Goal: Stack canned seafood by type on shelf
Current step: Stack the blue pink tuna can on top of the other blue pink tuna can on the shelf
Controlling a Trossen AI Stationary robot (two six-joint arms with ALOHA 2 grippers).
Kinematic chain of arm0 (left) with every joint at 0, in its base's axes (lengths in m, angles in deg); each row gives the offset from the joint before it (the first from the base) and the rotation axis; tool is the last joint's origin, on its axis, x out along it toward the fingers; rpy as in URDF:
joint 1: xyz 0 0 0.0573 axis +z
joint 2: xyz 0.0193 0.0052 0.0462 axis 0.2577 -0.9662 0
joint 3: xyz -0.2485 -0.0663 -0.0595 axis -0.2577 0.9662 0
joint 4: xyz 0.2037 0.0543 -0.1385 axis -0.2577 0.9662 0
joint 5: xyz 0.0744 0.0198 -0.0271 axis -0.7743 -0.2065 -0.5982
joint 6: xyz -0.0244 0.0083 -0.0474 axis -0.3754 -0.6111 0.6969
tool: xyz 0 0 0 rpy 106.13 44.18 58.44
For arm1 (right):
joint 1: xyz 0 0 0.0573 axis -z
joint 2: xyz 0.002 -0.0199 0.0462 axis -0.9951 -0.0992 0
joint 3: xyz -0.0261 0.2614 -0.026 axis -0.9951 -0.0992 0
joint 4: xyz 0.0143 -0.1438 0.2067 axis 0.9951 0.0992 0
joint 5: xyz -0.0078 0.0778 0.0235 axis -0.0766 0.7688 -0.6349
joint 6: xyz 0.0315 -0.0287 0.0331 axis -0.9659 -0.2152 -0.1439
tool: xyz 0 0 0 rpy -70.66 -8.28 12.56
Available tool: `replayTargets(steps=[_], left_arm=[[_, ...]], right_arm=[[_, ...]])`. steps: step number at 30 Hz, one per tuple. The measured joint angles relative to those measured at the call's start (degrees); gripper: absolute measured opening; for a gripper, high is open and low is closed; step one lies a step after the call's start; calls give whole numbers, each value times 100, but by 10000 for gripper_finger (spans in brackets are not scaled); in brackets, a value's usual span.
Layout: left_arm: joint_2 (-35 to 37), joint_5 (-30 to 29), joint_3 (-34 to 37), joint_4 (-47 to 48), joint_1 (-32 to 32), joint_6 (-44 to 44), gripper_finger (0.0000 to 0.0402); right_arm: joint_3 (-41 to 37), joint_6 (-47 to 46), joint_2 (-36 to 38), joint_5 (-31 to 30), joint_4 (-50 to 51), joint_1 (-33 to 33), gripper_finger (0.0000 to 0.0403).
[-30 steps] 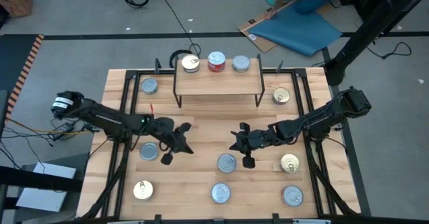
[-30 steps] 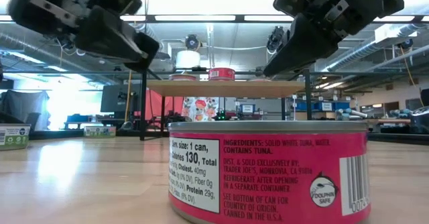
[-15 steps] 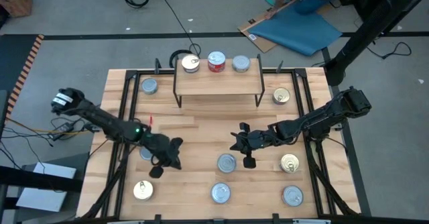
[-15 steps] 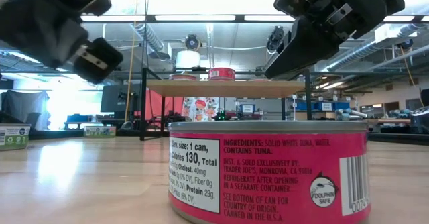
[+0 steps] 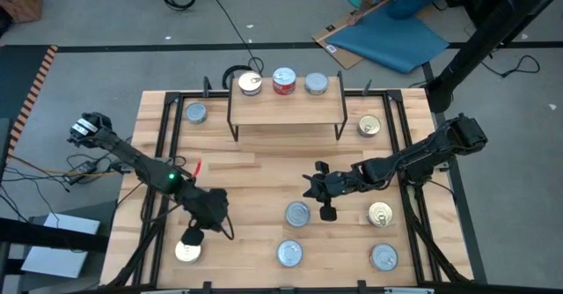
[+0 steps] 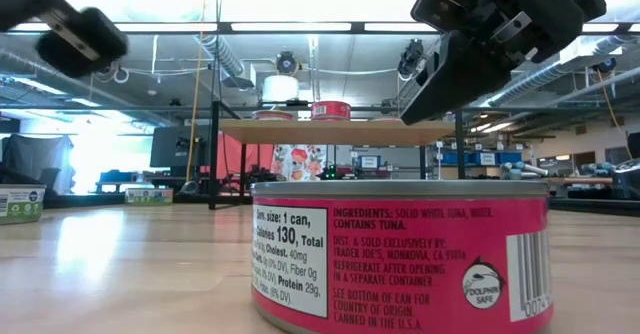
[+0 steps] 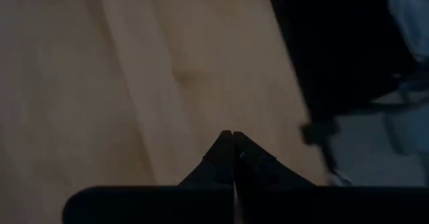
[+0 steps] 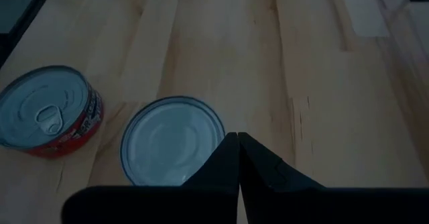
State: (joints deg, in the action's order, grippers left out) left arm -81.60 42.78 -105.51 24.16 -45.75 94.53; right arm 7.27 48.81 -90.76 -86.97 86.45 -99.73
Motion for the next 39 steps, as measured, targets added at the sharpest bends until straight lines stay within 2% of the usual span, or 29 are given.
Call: replayTargets(steps=[4,8,12,17,25,39], left_arm=[[0,74,-342,620,-241,501,1],[-1,401,-421,734,-487,1130,4],[-76,286,-421,899,-771,1465,16],[-406,25,-421,1362,-1001,1424,42],[-954,-57,-419,1293,-1019,1125,83],[-1608,148,-419,1288,-1019,434,86]], right_arm=[[0,-10,0,30,204,-32,14],[0,-147,0,30,326,-101,19],[0,-192,0,31,388,-238,23],[0,-206,0,-29,399,-391,24],[0,-294,0,-213,403,-470,24],[0,-306,0,-227,402,-485,25]])
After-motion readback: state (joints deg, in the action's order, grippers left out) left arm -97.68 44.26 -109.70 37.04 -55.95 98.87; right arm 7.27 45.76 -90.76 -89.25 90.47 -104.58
